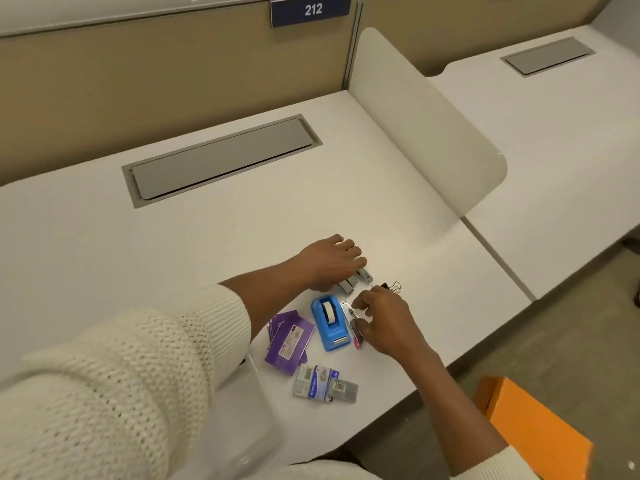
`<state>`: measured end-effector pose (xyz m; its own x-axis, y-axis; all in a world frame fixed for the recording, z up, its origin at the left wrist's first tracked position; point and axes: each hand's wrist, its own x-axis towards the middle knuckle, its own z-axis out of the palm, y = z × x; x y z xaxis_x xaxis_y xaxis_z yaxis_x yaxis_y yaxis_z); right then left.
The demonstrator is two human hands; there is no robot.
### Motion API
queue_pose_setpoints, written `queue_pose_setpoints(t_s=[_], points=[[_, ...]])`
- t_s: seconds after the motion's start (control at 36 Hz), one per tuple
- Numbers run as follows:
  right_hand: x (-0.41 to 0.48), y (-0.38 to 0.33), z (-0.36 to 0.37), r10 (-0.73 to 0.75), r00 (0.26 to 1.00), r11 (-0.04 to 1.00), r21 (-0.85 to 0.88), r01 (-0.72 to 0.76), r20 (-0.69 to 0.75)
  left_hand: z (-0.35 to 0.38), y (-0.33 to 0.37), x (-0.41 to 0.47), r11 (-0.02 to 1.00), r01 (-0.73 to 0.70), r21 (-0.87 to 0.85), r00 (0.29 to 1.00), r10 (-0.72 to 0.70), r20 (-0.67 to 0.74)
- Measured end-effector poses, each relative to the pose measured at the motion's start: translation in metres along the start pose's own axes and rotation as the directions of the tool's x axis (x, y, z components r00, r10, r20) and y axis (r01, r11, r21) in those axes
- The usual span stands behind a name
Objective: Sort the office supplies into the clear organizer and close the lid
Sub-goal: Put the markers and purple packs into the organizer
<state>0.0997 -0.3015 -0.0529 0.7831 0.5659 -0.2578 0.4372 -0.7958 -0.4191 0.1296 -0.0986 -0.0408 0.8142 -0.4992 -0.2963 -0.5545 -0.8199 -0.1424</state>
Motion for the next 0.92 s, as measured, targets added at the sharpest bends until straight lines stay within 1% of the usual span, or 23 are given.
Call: queue_pose_setpoints(t_s=[0.08,0.17,0.28,0.39,0.44,0.56,0.69,0.81,0.92], points=[[-0.012,-0.001,0.01,0.015,1.0,0.998,-0.057,-0.013,0.023,0.002,-0.004,0.004,0.999,-0.039,0.006,0.999,0.039,0.012],[-0.02,-0.004,0.015,0.048,0.999,0.997,-0.065,-0.048,-0.002,0.003,-0.009,0.007,0.998,-0.064,-0.003,0.998,0.064,0.015],[-0.026,-0.012,0.019,0.073,0.996,0.992,-0.102,-0.078,-0.061,0.005,-0.009,0.01,0.998,-0.06,-0.016,0.998,0.06,0.013],[-0.025,-0.016,0.019,0.108,0.992,0.988,-0.103,-0.115,-0.07,0.011,-0.012,0.01,0.996,-0.047,-0.078,0.999,0.047,-0.001],[-0.023,-0.016,0.02,0.125,0.99,0.986,-0.102,-0.132,-0.072,0.015,-0.012,0.009,0.992,-0.01,-0.125,1.0,0.012,0.013],[-0.021,-0.015,0.021,0.152,0.986,0.983,-0.091,-0.158,-0.065,0.02,-0.011,0.008,0.951,0.108,-0.291,0.993,-0.089,0.079],[-0.018,-0.014,0.022,0.164,0.985,0.981,-0.092,-0.168,-0.052,0.022,-0.008,0.004,0.911,0.199,-0.36,0.979,-0.166,0.122],[-0.017,-0.014,0.019,0.171,0.983,0.979,-0.103,-0.177,-0.06,0.017,-0.013,0.001,0.86,0.276,-0.43,0.959,-0.218,0.18],[-0.017,-0.015,0.02,0.151,0.984,0.979,-0.123,-0.162,-0.089,0.017,-0.015,-0.005,0.861,0.308,-0.404,0.949,-0.249,0.192]])
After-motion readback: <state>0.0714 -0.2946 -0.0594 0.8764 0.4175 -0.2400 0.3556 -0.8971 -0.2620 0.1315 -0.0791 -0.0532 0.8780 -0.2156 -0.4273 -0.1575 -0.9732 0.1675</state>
